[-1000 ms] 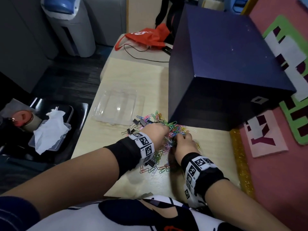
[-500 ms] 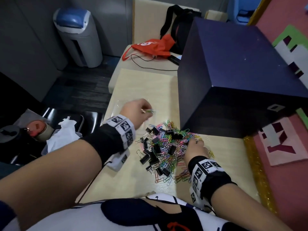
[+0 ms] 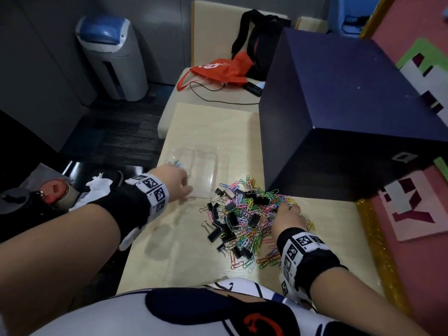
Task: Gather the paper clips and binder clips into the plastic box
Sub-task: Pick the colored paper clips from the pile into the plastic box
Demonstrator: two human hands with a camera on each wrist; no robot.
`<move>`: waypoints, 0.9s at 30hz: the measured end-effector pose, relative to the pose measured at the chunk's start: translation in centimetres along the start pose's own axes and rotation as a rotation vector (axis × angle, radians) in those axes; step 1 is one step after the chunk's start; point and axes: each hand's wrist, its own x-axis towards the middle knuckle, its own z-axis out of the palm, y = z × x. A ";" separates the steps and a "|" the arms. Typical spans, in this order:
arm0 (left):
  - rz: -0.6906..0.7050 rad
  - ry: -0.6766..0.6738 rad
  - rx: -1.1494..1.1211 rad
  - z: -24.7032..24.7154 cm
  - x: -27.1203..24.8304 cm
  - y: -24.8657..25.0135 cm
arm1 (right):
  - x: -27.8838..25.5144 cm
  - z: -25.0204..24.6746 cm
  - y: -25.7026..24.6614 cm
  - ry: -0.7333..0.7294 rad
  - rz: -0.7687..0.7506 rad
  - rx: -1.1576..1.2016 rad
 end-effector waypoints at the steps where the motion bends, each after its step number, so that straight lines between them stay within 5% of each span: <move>1: 0.018 -0.075 0.070 0.1 -0.3 0.3 | 0.0 0.0 0.0 -0.003 0.000 0.008; 6: 0.033 -0.159 0.186 0.0 -0.1 1.7 | 0.3 0.3 0.3 0.009 0.015 0.071; 12: 0.096 -0.057 -0.107 -0.6 0.7 2.2 | 0.6 -0.3 1.1 0.024 0.041 0.109; 20: 0.095 -0.275 0.500 -1.1 1.8 -0.2 | 0.4 -0.6 1.1 0.113 0.072 0.197; 27: 0.186 -0.043 0.323 -0.4 1.4 1.2 | -0.2 -0.9 0.1 0.161 -0.034 0.241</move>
